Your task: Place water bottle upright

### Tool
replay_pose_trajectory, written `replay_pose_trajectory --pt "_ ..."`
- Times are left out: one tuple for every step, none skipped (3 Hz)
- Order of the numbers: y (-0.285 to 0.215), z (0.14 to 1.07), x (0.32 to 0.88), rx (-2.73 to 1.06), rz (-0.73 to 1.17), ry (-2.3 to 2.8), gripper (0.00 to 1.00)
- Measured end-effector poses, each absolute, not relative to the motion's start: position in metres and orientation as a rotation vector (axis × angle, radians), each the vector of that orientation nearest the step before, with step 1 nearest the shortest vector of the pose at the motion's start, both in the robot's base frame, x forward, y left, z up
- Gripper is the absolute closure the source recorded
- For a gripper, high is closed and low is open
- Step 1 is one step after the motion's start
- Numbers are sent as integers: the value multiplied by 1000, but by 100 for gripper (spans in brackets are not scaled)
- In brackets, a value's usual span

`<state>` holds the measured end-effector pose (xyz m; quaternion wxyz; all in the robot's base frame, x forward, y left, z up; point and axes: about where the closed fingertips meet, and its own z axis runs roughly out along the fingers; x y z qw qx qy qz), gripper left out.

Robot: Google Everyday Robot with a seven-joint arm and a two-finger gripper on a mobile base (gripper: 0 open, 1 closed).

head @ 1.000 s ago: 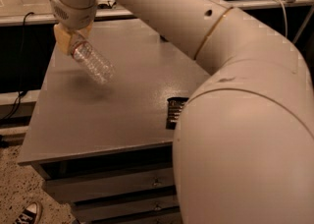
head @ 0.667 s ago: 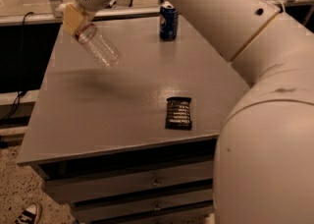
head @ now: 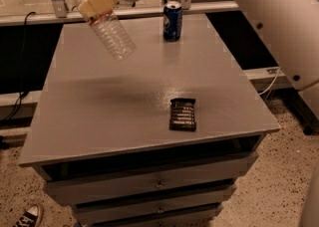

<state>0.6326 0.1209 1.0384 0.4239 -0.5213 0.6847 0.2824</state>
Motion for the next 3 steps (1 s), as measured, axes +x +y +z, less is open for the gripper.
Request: replay_pose_trajectory --pt "99 1044 614 -1274 819 1551 100" --pt "68 1033 591 -1328 839 1419 100" --pt "63 1035 589 -1375 775 1347 100"
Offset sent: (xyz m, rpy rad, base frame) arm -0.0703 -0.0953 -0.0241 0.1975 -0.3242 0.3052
